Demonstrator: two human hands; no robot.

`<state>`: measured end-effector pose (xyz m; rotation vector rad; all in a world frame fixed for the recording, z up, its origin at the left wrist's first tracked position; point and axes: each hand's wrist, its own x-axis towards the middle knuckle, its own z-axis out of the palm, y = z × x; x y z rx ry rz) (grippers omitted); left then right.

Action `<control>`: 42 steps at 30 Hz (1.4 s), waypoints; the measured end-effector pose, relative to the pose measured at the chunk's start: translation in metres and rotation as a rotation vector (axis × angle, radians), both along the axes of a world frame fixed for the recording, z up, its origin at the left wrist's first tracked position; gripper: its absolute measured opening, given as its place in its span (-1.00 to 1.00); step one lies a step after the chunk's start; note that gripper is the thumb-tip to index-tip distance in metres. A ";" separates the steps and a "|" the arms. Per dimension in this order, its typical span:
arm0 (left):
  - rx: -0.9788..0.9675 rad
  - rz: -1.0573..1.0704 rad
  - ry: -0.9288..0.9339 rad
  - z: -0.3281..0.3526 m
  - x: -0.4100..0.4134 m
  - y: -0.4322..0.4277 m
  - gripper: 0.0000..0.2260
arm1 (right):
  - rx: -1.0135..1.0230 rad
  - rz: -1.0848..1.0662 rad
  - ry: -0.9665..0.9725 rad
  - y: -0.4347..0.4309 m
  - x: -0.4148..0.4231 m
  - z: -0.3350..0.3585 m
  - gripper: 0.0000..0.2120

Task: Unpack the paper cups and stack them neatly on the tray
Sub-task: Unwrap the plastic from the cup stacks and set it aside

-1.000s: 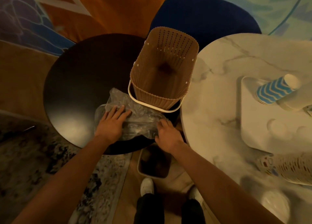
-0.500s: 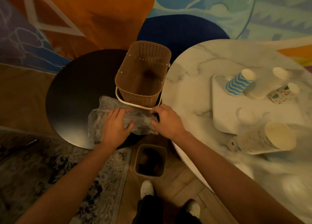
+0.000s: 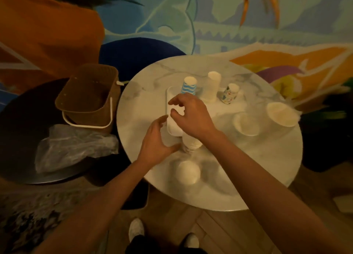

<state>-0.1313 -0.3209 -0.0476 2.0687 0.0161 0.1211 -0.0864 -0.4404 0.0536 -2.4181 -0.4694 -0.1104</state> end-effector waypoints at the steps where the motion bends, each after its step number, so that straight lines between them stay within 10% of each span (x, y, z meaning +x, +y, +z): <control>1: -0.070 0.000 0.030 -0.001 0.002 -0.014 -0.09 | -0.005 -0.008 -0.007 -0.015 -0.001 0.005 -0.75; 6: -0.205 0.042 0.140 -0.020 0.009 -0.056 0.08 | -0.013 -0.028 0.019 -0.072 -0.003 0.019 -0.69; 23: -0.090 0.259 0.146 -0.052 0.014 -0.053 -0.27 | -0.291 -0.126 0.154 -0.138 0.009 0.016 -0.50; 29: -0.089 0.197 0.127 -0.037 0.009 -0.056 -0.21 | -0.575 -0.040 0.295 -0.142 0.010 0.010 -0.17; 36: -0.070 0.281 -0.095 -0.021 -0.001 -0.057 0.15 | -0.853 -0.005 0.314 -0.140 0.013 0.003 -0.09; 42: 0.016 0.211 -0.527 0.020 -0.026 -0.081 -0.09 | -0.806 0.001 0.318 -0.139 0.012 0.001 -0.16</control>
